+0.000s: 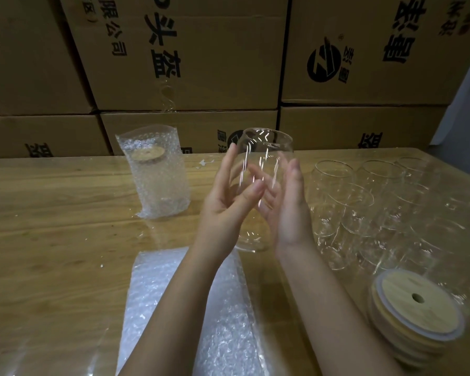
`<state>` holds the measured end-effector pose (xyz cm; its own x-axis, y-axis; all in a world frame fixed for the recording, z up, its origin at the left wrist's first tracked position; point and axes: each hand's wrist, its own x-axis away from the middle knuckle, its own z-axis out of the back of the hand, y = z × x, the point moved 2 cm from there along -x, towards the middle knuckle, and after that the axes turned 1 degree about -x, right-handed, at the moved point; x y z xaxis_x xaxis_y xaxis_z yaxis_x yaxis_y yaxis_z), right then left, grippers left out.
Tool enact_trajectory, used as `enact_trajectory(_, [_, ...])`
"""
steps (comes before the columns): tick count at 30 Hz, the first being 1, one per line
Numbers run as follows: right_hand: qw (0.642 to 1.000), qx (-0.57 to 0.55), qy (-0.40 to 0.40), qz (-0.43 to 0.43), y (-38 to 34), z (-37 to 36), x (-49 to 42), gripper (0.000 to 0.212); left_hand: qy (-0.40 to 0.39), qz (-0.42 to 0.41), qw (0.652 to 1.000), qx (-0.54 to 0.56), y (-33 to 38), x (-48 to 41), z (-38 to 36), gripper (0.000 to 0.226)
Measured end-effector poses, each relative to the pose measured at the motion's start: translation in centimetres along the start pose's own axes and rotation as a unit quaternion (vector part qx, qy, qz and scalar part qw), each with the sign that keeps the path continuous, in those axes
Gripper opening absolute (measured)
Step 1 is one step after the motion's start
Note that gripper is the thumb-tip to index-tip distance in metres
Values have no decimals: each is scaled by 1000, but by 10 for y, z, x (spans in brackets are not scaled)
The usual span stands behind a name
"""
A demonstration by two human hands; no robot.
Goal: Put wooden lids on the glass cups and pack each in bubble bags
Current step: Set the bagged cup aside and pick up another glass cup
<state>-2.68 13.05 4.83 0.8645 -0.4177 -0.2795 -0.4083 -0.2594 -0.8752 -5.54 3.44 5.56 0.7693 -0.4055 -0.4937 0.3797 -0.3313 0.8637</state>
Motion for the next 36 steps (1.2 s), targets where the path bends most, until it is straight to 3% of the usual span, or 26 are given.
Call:
enact_trajectory(2, [999,-20,-8,-39,4,-5,2,53,40,-34,999,-15,4,1,3,65])
enact_trajectory(6, [981,-105,27,-158,16,-14,5,44,113,-139,980,-91,10,4,2,69])
enact_trajectory(9, [929,-239,14,-284,18,-11,7,42,86,-202,958,-183,9,7,-3,79])
enact_trajectory(11, [917,-253,-8,-309,12,-8,5,47,63,-226,947,-221,8,7,-5,80])
enact_trajectory(15, [927,-238,-5,-291,6,-5,0,49,48,-243,933,-260,11,9,-15,82])
enact_trajectory(20, [962,-87,19,-259,8,4,-2,46,50,-255,918,-300,12,7,-13,100])
enact_trajectory(24, [964,18,44,-262,17,-5,5,42,99,-173,923,-330,9,8,1,100])
enact_trajectory(28, [964,-36,80,-251,19,-11,3,31,110,-133,924,-341,7,7,9,101])
enact_trajectory(31, [971,-116,110,-176,12,-13,2,26,101,-114,903,-401,8,7,4,103])
enact_trajectory(33, [971,-173,128,-101,2,-11,3,25,52,-109,872,-474,13,6,5,104])
enact_trajectory(36, [964,-217,151,-26,-14,0,4,29,-89,-92,827,-547,22,6,16,106])
